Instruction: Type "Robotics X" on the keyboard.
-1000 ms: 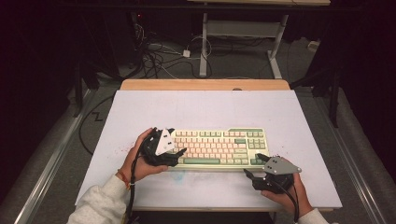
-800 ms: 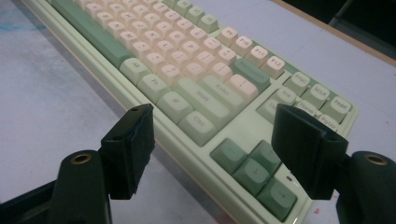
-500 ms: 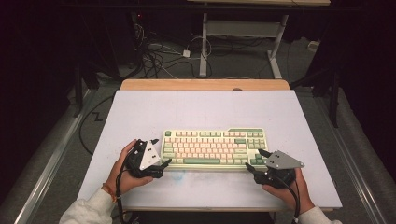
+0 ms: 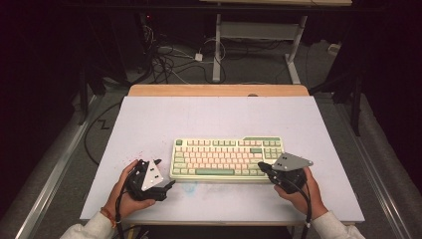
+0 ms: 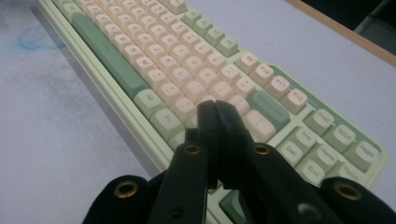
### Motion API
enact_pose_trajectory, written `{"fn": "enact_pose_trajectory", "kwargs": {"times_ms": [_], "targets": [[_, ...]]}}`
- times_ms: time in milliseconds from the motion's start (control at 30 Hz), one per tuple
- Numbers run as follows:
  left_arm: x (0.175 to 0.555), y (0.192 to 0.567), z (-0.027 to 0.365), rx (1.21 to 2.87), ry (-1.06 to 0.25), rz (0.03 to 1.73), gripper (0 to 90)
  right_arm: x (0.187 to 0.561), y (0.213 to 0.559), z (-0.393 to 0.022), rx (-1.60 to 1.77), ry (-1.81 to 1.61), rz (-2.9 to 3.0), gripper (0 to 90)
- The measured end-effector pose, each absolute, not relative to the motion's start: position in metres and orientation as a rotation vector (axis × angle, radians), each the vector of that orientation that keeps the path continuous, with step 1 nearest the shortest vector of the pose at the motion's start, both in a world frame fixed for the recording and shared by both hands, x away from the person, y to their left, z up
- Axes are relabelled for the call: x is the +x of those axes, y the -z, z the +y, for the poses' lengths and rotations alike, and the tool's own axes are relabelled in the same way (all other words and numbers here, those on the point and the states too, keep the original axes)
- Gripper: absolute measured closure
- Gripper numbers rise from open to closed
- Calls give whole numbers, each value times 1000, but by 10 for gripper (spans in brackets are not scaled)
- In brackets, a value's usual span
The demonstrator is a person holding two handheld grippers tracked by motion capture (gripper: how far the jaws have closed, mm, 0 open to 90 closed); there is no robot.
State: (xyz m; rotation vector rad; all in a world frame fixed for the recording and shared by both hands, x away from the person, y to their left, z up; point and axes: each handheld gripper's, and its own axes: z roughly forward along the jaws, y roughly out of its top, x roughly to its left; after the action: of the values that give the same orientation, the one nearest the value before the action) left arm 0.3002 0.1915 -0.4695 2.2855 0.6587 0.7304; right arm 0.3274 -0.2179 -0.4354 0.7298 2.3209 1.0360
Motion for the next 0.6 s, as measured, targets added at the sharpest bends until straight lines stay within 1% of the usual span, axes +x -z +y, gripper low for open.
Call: {"fn": "enact_pose_trajectory", "kwargs": {"times_ms": [133, 267, 600], "targets": [[298, 471, 192, 2302, -735, 658, 193, 336, 433, -203, 691, -1029, 2351, 900], [300, 469, 193, 2282, -718, 670, 189, 349, 431, -185, 666, -1023, 2377, 900], [300, 473, 193, 2313, -687, 662, 190, 377, 440, -147, 654, -983, 2426, 900]]}}
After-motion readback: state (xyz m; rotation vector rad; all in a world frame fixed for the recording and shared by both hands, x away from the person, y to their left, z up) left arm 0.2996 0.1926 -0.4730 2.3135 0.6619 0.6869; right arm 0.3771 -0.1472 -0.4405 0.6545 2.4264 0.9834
